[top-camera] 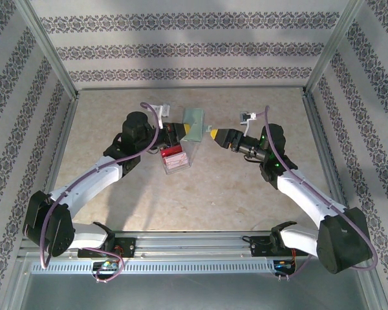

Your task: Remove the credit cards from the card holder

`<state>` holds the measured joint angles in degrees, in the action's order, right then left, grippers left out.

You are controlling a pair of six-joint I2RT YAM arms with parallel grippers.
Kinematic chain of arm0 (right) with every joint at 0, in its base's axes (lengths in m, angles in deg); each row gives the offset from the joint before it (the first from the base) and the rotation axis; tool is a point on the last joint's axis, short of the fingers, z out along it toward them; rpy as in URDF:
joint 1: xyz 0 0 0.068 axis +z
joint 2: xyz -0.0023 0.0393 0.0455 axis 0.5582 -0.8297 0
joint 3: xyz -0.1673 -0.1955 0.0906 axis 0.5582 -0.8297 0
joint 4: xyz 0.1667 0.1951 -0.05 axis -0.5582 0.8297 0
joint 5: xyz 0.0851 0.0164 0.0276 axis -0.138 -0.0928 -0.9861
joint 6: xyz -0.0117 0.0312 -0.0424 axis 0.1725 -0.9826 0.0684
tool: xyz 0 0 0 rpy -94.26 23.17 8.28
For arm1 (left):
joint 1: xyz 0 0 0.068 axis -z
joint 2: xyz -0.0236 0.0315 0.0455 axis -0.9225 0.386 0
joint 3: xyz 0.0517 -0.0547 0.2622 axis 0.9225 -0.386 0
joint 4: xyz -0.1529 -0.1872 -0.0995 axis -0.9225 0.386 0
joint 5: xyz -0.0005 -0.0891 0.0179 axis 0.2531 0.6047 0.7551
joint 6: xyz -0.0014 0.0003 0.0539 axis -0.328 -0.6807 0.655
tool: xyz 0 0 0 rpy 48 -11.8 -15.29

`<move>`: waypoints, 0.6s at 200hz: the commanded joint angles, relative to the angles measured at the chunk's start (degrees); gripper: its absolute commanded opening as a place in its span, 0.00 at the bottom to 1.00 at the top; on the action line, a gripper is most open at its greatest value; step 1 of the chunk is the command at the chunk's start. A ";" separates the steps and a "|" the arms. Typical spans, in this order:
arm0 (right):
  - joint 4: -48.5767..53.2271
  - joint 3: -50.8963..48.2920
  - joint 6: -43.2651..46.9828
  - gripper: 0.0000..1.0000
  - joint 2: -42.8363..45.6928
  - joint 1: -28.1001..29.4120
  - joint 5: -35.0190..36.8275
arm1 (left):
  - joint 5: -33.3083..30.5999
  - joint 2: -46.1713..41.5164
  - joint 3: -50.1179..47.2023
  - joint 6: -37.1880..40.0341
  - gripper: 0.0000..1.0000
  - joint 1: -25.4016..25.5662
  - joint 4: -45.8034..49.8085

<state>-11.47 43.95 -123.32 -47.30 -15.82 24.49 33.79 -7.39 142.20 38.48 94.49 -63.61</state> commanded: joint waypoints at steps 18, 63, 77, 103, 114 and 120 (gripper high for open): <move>-8.74 1.55 -1.12 0.78 -2.20 0.90 -4.65 | 6.75 -1.16 0.50 -4.10 0.00 -0.34 -6.58; -10.64 3.88 -0.73 0.74 -5.33 2.20 -6.37 | 9.59 -1.67 -1.39 -7.05 0.00 -0.39 -12.00; -12.64 3.97 -1.81 0.71 -5.96 2.03 -6.74 | 10.75 -1.86 -1.68 -7.53 0.00 -0.31 -13.33; -17.15 3.81 -3.80 0.59 -6.52 2.07 -7.71 | 11.76 -2.16 -2.03 -7.98 0.00 -0.37 -14.14; -19.07 3.47 -4.59 0.54 -6.64 1.94 -8.13 | 11.61 -2.26 -2.27 -7.95 0.00 -0.33 -14.48; -20.00 3.21 -5.13 0.52 -6.72 1.93 -8.07 | 11.49 -2.31 -2.33 -8.01 0.00 -0.38 -14.58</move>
<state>-23.62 46.40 -126.36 -53.70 -13.90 18.59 43.38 -7.72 140.39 31.61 94.43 -72.45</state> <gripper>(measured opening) 0.555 0.075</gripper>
